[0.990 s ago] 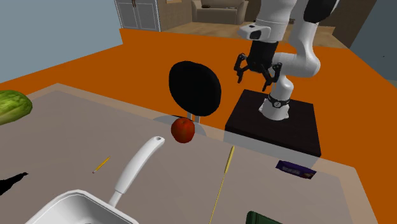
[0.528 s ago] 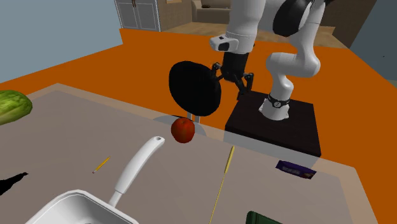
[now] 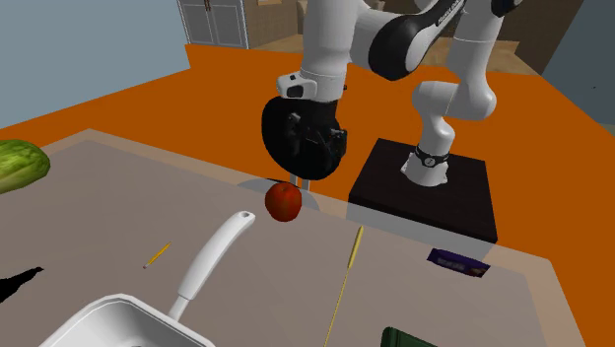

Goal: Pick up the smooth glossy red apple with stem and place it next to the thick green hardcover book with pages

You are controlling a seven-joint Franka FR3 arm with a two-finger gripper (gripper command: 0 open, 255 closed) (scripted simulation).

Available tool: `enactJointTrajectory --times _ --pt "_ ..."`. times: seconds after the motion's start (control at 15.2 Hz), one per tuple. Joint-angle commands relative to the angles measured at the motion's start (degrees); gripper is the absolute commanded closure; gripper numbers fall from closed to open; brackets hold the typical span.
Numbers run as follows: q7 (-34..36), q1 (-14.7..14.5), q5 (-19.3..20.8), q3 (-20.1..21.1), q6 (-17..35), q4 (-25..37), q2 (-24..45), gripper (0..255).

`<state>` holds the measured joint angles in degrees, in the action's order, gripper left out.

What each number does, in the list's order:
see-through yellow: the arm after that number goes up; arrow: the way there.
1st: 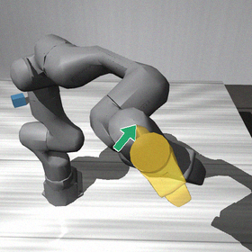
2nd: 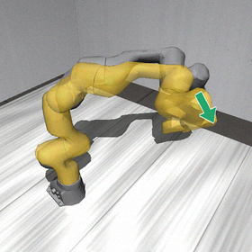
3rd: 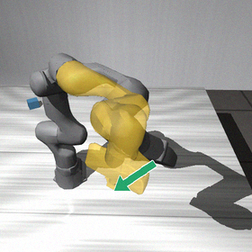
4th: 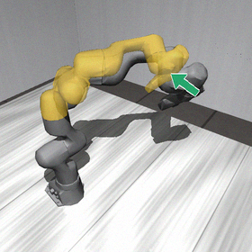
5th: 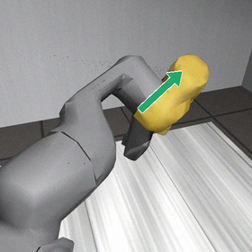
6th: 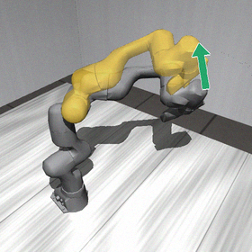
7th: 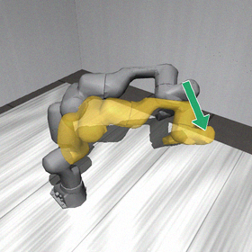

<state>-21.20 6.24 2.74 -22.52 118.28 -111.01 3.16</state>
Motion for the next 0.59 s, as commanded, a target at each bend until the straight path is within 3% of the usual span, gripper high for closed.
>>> enactJointTrajectory --times 0.0,0.26,0.53 --pt "-2.68 1.08 -2.07 -0.68 0.81 3.64 4.48 0" --pt "-7.02 3.88 -6.03 -0.97 0.53 12.29 13.04 0" --pt "-7.39 4.20 -6.62 -0.75 3.14 10.87 14.31 0"
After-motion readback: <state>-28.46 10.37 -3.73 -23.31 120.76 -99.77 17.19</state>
